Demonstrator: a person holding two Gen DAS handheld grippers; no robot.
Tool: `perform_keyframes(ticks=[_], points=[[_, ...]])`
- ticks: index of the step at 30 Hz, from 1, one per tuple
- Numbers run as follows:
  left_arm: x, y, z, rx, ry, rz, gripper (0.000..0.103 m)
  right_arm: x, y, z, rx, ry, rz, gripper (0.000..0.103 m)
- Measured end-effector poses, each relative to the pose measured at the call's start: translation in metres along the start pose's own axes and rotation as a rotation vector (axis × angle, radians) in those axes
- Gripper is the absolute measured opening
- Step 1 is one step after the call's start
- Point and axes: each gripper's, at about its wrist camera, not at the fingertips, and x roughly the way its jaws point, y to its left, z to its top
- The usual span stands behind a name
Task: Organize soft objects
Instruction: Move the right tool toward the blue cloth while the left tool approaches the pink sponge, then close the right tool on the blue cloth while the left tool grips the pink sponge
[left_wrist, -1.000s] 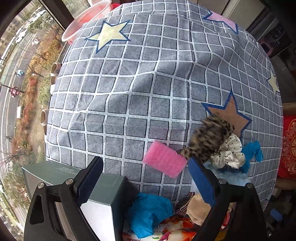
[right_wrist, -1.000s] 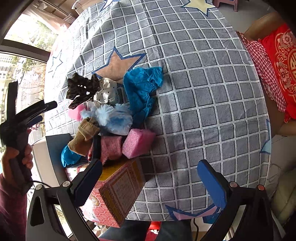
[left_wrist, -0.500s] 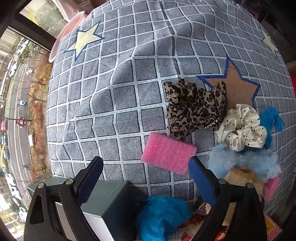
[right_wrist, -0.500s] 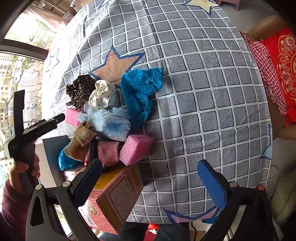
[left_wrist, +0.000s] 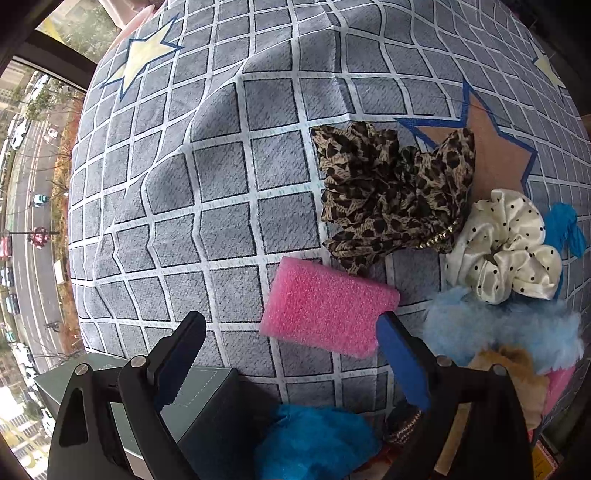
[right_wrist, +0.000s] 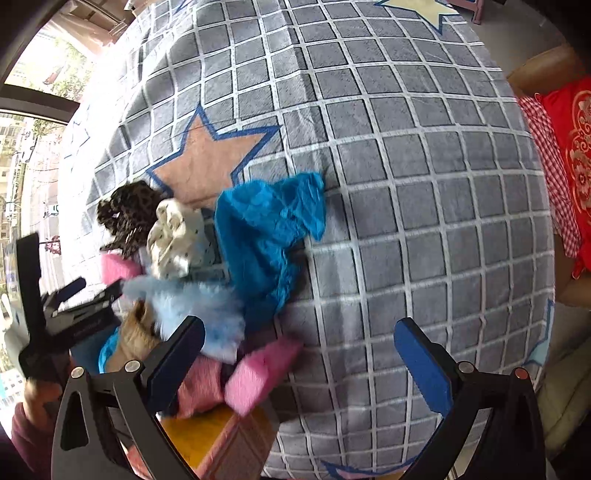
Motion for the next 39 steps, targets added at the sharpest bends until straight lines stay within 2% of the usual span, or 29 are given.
perform_keyframes(ticks=[4, 8, 12, 13, 15, 21, 25, 28, 30, 32, 33, 35, 36, 38, 39], points=[[0.010, 0.011, 0.010, -0.001, 0.013, -0.004, 0.098, 0.022, 0.010, 0.022, -0.017, -0.003, -0.023, 0.103], [0.015, 0.019, 0.012, -0.013, 0.039, -0.009, 0.098, 0.049, 0.024, 0.035, -0.056, 0.005, -0.083, 0.103], [0.005, 0.022, 0.008, -0.001, 0.021, 0.007, 0.098, 0.074, 0.033, 0.033, -0.090, 0.030, -0.161, 0.103], [0.002, 0.021, 0.007, 0.006, 0.012, -0.005, 0.098, 0.075, 0.036, 0.032, -0.102, 0.013, -0.198, 0.103], [0.003, 0.020, 0.007, 0.030, 0.009, -0.026, 0.098, 0.075, 0.047, 0.028, -0.126, -0.014, -0.219, 0.103], [0.011, 0.013, 0.009, 0.111, 0.008, -0.013, 0.098, 0.073, 0.050, 0.024, -0.139, -0.020, -0.202, 0.103], [0.033, -0.011, 0.015, 0.141, 0.054, -0.003, 0.098, 0.073, 0.048, 0.025, -0.137, 0.002, -0.190, 0.103], [0.048, -0.016, 0.016, 0.134, 0.102, 0.016, 0.097, 0.082, 0.042, 0.049, -0.147, 0.032, -0.168, 0.103], [0.049, -0.015, 0.018, 0.105, 0.100, 0.003, 0.096, 0.081, 0.042, 0.051, -0.153, 0.026, -0.166, 0.103], [0.050, -0.015, 0.020, 0.094, 0.104, -0.014, 0.091, 0.082, 0.043, 0.053, -0.159, 0.029, -0.163, 0.103], [0.048, -0.015, 0.020, 0.087, 0.101, -0.032, 0.084, 0.082, 0.043, 0.052, -0.162, 0.029, -0.164, 0.103], [0.047, -0.012, 0.023, 0.062, 0.098, -0.072, 0.075, 0.080, 0.046, 0.049, -0.172, 0.009, -0.168, 0.095], [0.042, -0.006, 0.013, 0.056, 0.103, -0.059, 0.075, 0.078, 0.049, 0.045, -0.187, -0.005, -0.168, 0.091], [0.041, -0.006, 0.011, 0.049, 0.092, -0.055, 0.074, 0.073, 0.059, 0.038, -0.234, -0.028, -0.171, 0.070], [0.038, -0.003, 0.013, 0.040, 0.090, -0.057, 0.074, 0.070, 0.064, 0.035, -0.263, -0.034, -0.171, 0.063]])
